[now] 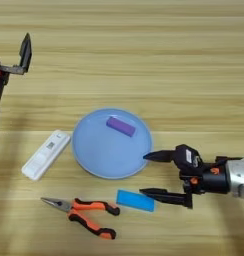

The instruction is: Move the objects on the table

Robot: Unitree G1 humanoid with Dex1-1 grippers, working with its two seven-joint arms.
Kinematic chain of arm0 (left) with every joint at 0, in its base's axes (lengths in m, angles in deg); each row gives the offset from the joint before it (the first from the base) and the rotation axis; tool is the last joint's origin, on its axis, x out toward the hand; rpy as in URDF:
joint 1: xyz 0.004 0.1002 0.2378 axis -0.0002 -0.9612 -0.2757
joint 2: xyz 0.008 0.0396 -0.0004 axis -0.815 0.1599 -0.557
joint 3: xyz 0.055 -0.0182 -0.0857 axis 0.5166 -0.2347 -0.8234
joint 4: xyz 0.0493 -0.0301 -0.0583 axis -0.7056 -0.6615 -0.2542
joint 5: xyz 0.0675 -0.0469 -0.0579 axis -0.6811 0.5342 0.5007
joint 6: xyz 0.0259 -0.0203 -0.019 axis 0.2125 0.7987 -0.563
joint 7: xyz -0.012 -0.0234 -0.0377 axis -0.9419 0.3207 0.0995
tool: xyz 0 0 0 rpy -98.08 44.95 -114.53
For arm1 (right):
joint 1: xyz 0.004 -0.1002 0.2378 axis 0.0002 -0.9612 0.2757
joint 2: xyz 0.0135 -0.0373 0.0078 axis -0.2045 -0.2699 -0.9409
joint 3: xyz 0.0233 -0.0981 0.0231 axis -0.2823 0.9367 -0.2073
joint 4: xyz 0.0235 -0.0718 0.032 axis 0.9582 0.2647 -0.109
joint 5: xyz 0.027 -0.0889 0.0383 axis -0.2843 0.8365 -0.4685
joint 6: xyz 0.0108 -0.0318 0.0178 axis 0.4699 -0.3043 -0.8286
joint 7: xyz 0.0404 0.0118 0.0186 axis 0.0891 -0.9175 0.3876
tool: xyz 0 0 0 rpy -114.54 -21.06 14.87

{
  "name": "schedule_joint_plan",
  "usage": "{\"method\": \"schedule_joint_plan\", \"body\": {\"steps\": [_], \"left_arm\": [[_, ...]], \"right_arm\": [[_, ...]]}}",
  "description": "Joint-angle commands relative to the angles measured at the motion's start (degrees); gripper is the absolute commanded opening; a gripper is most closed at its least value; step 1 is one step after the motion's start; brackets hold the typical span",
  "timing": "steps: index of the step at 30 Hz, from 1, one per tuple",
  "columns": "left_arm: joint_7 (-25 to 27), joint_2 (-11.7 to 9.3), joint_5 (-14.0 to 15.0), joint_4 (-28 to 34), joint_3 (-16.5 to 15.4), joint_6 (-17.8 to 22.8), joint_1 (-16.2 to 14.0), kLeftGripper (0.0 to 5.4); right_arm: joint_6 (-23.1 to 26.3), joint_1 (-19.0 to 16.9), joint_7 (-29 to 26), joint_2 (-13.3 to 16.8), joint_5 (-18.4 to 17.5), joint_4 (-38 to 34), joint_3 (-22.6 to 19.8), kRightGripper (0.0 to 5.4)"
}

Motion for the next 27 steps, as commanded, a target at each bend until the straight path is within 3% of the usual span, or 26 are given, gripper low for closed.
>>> {"method": "schedule_joint_plan", "body": {"steps": [1,4,9,12,19,22,27], "left_arm": [[-0.11,-0.21,-0.47,0.46,0.26,-0.13,0.00,5.40],[-0.23,-0.12,-0.56,0.38,0.30,-0.24,0.03,5.40],[-0.44,-0.19,-0.77,0.30,0.28,-0.27,-0.05,5.40],[-0.57,-0.32,-0.89,0.44,0.13,-0.37,-0.15,5.40],[-0.63,-0.83,-0.84,0.79,-0.59,-0.47,-0.67,5.40],[-0.82,-1.22,-0.63,1.38,-1.39,-0.37,-0.97,5.40],[-1.07,-1.43,-0.86,1.31,-1.85,-1.05,-1.57,5.40]], "right_arm": [[1.49,0.41,-0.32,0.70,-3.68,-2.58,-3.35,4.76],[2.79,1.33,0.72,-0.52,-6.98,-3.69,-5.60,4.97],[3.68,5.22,8.23,-4.06,-11.01,-4.64,-10.91,5.40],[4.78,7.94,14.22,-6.43,-13.97,-6.38,-14.38,5.40],[6.97,15.28,33.22,-10.82,-14.84,-9.53,-20.54,5.40],[6.14,18.37,41.76,-12.85,-11.77,-11.94,-21.50,5.40],[-0.01,19.41,51.78,-16.09,0.09,-12.68,-20.63,5.40]]}}
